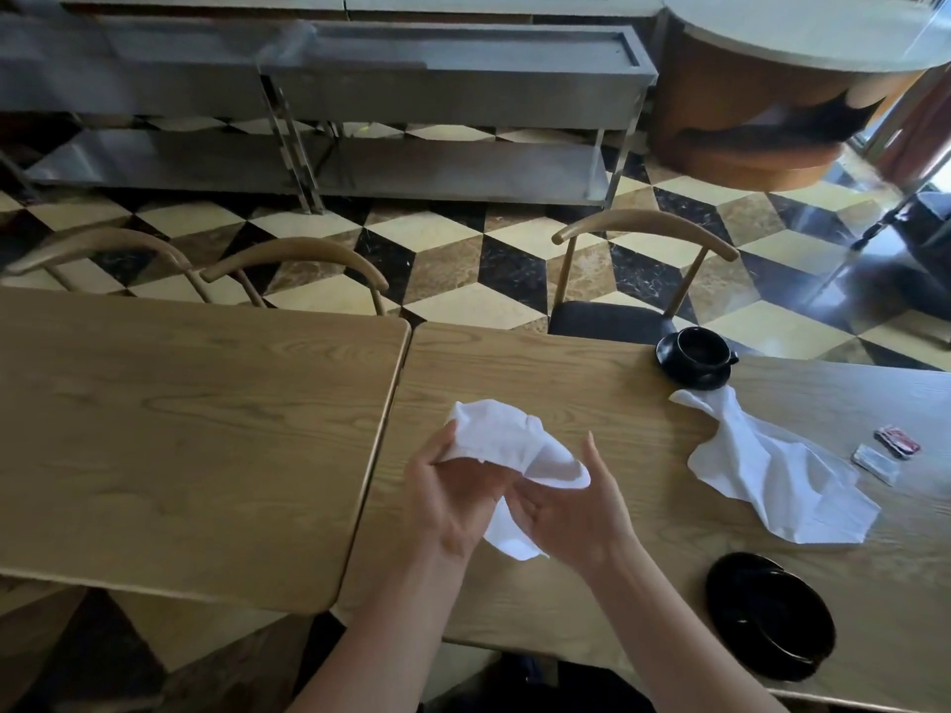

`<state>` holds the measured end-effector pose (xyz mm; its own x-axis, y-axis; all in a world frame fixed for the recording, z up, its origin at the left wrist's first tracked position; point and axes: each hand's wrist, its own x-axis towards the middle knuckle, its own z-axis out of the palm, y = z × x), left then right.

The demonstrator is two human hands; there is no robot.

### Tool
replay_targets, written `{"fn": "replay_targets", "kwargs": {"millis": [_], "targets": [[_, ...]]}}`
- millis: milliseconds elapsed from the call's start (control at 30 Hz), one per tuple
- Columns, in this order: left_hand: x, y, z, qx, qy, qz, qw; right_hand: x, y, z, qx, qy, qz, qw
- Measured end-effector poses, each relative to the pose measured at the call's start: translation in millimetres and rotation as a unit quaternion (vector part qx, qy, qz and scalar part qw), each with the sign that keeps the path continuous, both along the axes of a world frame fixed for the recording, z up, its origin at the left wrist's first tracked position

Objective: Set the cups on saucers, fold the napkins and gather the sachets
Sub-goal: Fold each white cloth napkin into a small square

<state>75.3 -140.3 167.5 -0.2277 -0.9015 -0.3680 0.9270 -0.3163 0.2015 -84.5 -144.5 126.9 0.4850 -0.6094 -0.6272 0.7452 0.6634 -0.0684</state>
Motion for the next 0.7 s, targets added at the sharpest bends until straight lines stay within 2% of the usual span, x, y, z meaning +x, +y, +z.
{"fn": "replay_targets", "kwargs": {"millis": [67, 133, 233, 300, 367, 433, 467, 533, 567, 633, 700], "targets": [[-6, -10, -3, -0.003, 0.027, 0.010, 1.000, 2, -5, 3, -0.030, -0.011, 0.018, 0.999], [-9, -23, -5, -0.014, 0.008, 0.011, 1.000, 4, -15, 12, -0.064, 0.009, 0.014, 0.998], [-15, -49, 7, -0.030, -0.055, -0.007, 0.998, -7, -47, 24, -0.092, 0.031, -0.054, 0.994], [-18, -72, 18, -0.031, -0.040, -0.004, 0.999, -14, -73, 38, -0.105, 0.042, -0.097, 0.989], [-23, -93, 35, -0.047, -0.017, 0.002, 0.999, -19, -100, 49, -0.087, 0.009, -0.111, 0.990], [-31, -115, 53, -0.071, 0.002, -0.003, 0.998, -17, -120, 65, -0.085, -0.040, -0.057, 0.994], [-35, -125, 62, -0.081, 0.002, 0.001, 0.997, -16, -129, 72, -0.103, -0.035, -0.007, 0.994], [-48, -147, 84, -0.164, 0.003, 0.022, 0.986, -11, -148, 93, -0.152, 0.037, 0.049, 0.987], [-50, -158, 93, -0.175, 0.016, 0.025, 0.984, -9, -158, 105, -0.175, 0.060, 0.034, 0.982], [-50, -166, 108, -0.131, 0.006, 0.004, 0.991, -5, -176, 133, -0.202, 0.095, -0.025, 0.975], [-36, -169, 111, -0.109, -0.051, -0.023, 0.992, -8, -192, 146, -0.155, 0.059, -0.110, 0.980]]}}
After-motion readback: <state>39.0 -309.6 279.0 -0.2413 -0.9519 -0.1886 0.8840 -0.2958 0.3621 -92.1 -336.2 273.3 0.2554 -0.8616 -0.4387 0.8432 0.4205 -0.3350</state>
